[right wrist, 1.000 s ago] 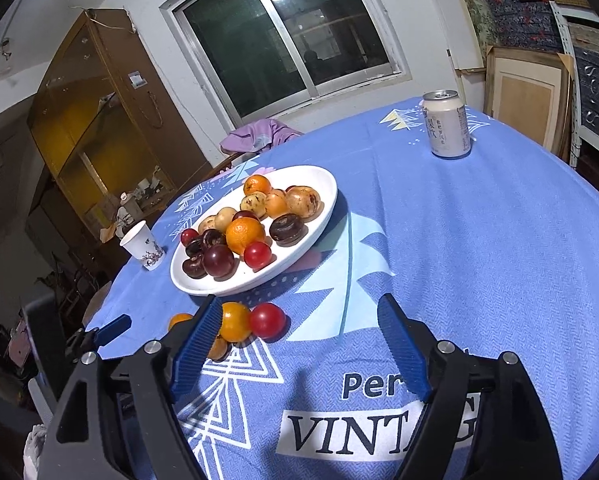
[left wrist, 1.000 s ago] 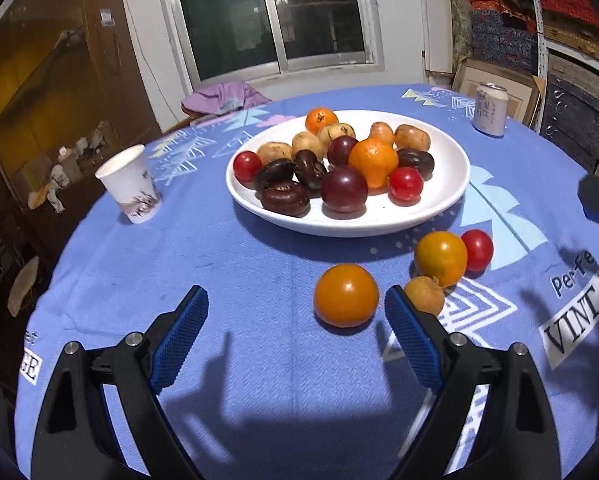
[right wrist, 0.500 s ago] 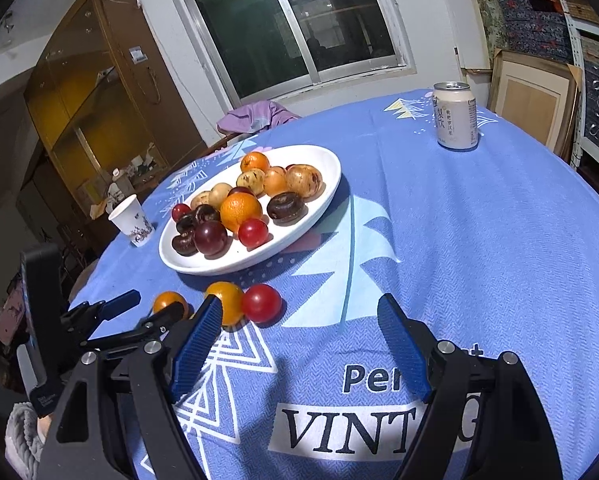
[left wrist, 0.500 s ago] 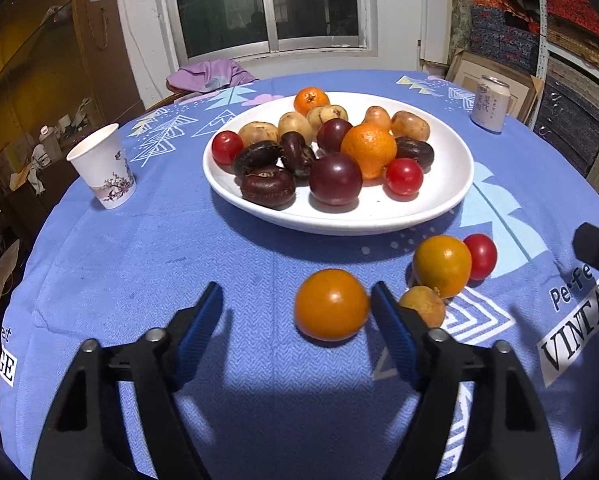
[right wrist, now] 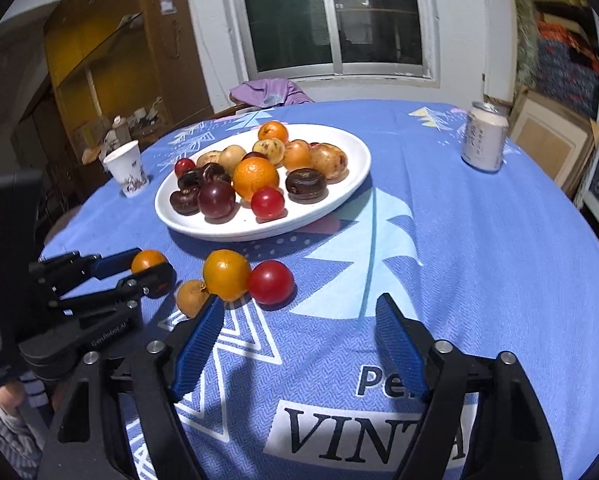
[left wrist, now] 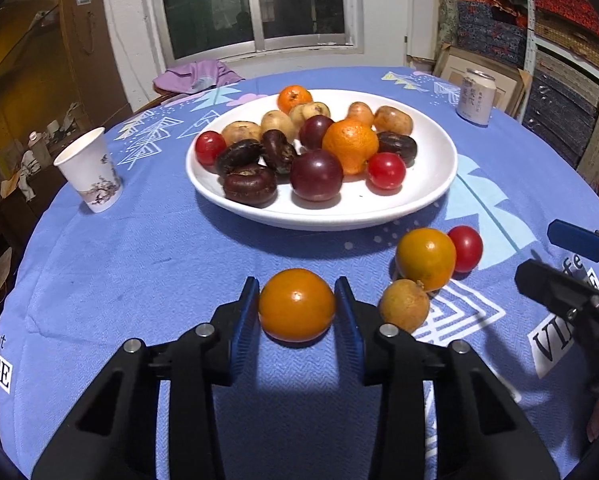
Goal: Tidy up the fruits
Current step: 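Grasp an orange tomato with the left gripper while the right grasps a red tomato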
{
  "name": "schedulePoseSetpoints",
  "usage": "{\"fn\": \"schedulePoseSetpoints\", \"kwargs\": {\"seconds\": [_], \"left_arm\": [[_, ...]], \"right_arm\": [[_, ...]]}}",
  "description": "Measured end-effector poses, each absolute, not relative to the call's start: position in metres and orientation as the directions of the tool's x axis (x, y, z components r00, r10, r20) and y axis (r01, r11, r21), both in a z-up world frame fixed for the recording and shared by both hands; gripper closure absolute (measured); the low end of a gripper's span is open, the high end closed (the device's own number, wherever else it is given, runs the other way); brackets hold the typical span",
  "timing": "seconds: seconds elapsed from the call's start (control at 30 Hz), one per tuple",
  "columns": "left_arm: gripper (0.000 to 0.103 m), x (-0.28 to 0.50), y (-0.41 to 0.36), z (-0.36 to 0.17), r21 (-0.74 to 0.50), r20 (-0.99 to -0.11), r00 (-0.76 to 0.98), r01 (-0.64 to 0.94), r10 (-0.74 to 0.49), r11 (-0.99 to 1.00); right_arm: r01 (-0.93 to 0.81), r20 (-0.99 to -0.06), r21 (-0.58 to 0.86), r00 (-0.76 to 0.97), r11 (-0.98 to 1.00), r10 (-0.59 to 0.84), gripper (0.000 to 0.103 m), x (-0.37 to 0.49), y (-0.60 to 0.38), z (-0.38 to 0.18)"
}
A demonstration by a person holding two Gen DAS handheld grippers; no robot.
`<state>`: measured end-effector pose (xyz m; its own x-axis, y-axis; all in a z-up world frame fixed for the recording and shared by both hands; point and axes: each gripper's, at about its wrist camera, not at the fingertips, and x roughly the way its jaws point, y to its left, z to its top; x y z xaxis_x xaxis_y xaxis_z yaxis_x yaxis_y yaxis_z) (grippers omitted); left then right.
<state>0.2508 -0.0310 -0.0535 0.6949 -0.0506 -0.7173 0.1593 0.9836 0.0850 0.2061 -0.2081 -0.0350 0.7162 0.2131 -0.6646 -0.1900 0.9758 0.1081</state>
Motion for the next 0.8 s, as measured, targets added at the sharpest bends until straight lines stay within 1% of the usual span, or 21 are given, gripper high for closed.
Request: {"fn": "schedulePoseSetpoints", "kwargs": {"seconds": [0.03,0.07,0.13,0.2,0.4,0.6,0.77,0.8], "left_arm": [[0.065,0.251,-0.029,-0.053,0.082,-0.716,0.696,0.148,-0.045,0.986],[0.065,0.251,-0.027,-0.052,0.080,-0.716,0.696,0.138,-0.040,0.987],[0.065,0.253,-0.022,-0.052,0.065,-0.720,0.693,0.118,-0.036,0.991],[0.065,0.254,-0.019,-0.051,0.053,-0.723,0.690,0.110,-0.038,0.992],[0.064,0.254,-0.020,-0.054,0.068,-0.725,0.688,0.117,-0.031,0.991],[0.064,0.254,-0.021,-0.054,0.071,-0.726,0.687,0.117,-0.029,0.991],[0.064,0.254,-0.021,-0.055,0.076,-0.726,0.687,0.119,-0.027,0.990],[0.064,0.254,-0.021,-0.055,0.077,-0.726,0.687,0.120,-0.026,0.990]], "right_arm": [[-0.197,-0.669,0.096,0.713,0.976,0.210,0.037,0.208,-0.206,-0.036],[-0.207,-0.679,0.084,0.704,0.975,0.208,0.042,0.210,-0.203,-0.038],[-0.226,-0.704,0.062,0.680,0.972,0.204,0.057,0.215,-0.196,-0.043],[-0.235,-0.719,0.051,0.666,0.971,0.199,0.062,0.219,-0.191,-0.046],[-0.260,-0.738,0.036,0.644,0.965,0.201,0.063,0.230,-0.180,-0.050],[-0.256,-0.736,0.021,0.651,0.966,0.188,0.063,0.241,-0.175,-0.049],[-0.261,-0.757,0.085,0.611,0.962,0.232,0.064,0.249,-0.179,-0.053],[-0.269,-0.763,0.100,0.597,0.958,0.247,0.068,0.249,-0.179,-0.055]]}}
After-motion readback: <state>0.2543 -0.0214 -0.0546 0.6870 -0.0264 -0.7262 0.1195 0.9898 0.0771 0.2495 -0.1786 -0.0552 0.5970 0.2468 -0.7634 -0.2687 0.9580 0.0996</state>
